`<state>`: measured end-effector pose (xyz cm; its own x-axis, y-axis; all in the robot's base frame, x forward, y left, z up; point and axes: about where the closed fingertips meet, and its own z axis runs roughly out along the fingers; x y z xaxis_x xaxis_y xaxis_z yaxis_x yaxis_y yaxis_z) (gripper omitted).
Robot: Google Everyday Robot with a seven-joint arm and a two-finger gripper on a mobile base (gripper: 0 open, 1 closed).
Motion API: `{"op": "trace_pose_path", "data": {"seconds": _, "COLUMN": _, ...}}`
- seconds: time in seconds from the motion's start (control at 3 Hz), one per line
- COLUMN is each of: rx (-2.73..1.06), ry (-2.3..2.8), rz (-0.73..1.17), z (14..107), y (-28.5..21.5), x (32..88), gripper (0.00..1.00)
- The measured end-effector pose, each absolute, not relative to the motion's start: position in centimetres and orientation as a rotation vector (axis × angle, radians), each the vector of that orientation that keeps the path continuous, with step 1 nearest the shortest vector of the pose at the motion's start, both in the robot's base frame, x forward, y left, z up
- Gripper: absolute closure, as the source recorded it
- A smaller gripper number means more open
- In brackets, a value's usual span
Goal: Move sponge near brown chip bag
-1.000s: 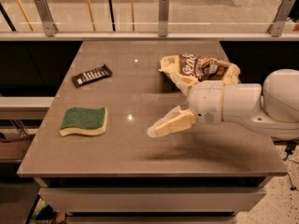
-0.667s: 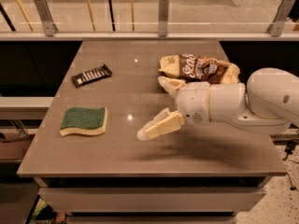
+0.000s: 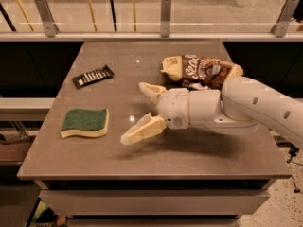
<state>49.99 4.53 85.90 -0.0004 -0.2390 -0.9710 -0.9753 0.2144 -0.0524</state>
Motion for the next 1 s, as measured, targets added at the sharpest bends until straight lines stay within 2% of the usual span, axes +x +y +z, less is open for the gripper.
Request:
{"op": "trace_pose_path", "data": {"seconds": 0.67, "rx": -1.192, "ry": 1.403, "rz": 0.920, "z": 84.8, "y": 7.5, "x": 51.4, "gripper": 0.00}}
{"op": "trace_pose_path", "data": {"seconds": 1.0, "rx": -1.199, "ry": 1.460, "rz": 0.861, "z": 84.2, "y": 8.4, "x": 51.6, "gripper": 0.00}}
